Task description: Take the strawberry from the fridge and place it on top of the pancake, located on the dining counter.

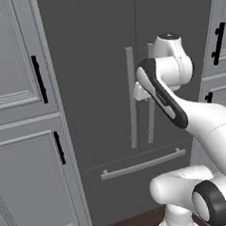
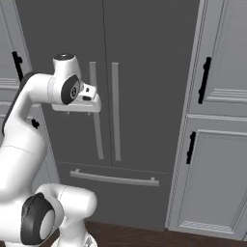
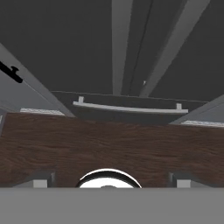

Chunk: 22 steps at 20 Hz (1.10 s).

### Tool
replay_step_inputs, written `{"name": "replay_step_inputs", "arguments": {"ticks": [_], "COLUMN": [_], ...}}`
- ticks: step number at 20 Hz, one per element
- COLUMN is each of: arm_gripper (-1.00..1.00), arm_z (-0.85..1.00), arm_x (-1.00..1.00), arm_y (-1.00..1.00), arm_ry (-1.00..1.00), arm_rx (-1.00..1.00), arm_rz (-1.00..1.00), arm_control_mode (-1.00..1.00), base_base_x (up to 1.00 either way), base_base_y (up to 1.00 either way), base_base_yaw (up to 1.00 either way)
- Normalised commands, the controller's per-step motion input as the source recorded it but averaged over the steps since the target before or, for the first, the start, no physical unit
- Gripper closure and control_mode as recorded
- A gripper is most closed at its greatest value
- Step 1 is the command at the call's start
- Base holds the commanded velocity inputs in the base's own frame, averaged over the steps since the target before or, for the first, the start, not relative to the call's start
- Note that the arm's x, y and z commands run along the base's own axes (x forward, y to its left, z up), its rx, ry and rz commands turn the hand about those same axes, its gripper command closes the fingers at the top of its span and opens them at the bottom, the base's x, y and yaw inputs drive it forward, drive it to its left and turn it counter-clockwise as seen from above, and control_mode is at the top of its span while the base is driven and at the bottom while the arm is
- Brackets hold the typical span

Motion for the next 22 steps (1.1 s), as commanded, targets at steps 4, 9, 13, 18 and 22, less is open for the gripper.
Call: {"name": "replay_step_inputs", "arguments": {"ticks": [4,9,13,18,22], "arm_gripper": [-1.0,-1.0,-1.0,-1.0,-1.0], "arm_z": [0.0,0.0,0.0,0.0,0.0], "arm_x": [0.0,0.0,0.0,0.0,0.0], "arm_y": [0.0,0.0,0.0,0.0,0.0], "arm_ry": [0.0,0.0,0.0,0.0,0.0], "arm_rx": [0.0,0.0,0.0,0.0,0.0], "arm_rz": [0.0,0.0,0.0,0.0,0.0], "arm_control_mode": [1.0,1.0,1.0,1.0,1.0], "base_base_x": [-0.08,-0.21,-0.39,-0.49,-0.46], "base_base_y": [-0.53,-0.15,0.36,0.09,-0.1], "base_base_yaw": [-0.05,-0.09,0.0,0.0,0.0]}}
